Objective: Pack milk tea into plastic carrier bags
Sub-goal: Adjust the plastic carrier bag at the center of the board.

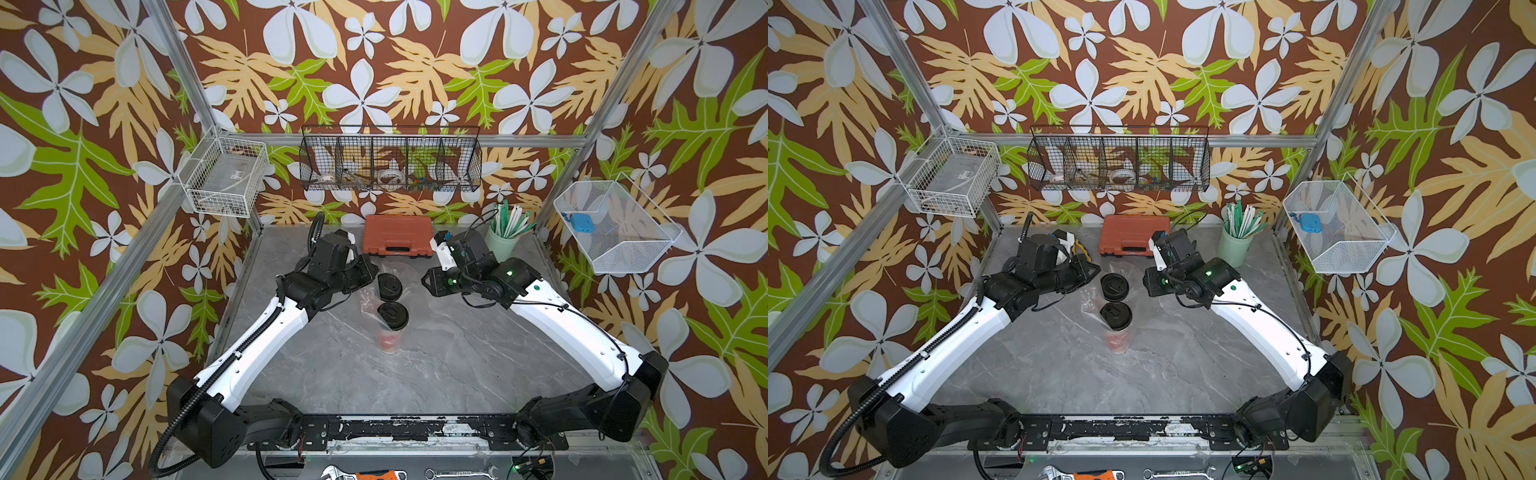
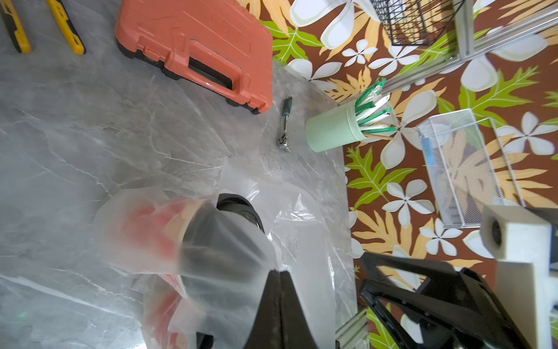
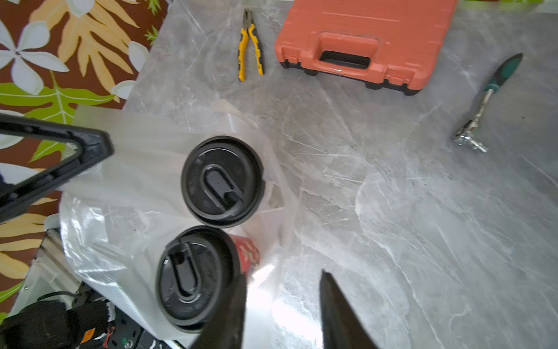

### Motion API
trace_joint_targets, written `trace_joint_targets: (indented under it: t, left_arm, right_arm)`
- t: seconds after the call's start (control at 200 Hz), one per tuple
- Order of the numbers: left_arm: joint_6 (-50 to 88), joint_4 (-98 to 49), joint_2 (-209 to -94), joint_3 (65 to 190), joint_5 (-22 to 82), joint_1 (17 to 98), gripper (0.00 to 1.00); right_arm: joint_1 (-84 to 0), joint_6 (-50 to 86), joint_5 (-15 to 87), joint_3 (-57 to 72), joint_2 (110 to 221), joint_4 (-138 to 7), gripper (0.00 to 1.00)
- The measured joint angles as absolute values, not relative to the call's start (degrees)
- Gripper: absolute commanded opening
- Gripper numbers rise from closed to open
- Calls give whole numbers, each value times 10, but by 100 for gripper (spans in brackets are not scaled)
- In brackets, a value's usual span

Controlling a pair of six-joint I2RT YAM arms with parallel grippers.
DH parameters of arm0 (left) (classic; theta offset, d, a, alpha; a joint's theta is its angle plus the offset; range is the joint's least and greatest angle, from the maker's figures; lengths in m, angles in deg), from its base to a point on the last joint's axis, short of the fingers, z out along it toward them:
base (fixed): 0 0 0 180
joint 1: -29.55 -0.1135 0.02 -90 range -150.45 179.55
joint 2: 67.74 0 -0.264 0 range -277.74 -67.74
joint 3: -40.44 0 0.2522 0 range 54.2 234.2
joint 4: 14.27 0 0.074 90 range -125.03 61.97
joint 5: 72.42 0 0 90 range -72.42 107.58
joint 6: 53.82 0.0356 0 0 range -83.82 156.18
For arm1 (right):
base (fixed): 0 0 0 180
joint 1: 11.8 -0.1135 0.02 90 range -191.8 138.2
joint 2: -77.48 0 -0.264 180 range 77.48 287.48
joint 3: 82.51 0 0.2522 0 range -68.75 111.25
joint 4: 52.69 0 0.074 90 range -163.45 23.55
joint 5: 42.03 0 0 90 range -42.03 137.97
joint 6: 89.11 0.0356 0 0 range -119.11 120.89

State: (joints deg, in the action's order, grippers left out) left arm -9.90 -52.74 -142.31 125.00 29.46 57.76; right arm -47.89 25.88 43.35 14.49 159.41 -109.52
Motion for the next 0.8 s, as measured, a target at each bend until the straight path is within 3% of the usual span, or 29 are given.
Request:
trace_joint_targets:
  t: [0.345, 0.801]
  left_arm:
    - [-63, -547, -1442, 1258, 295, 575, 0]
    - [-58, -551, -1433, 1252, 295, 575, 0]
  right_arm:
    - [-460, 262, 355, 87, 1622, -1036, 53]
    - [-499, 252, 376, 189, 1661, -1043, 53]
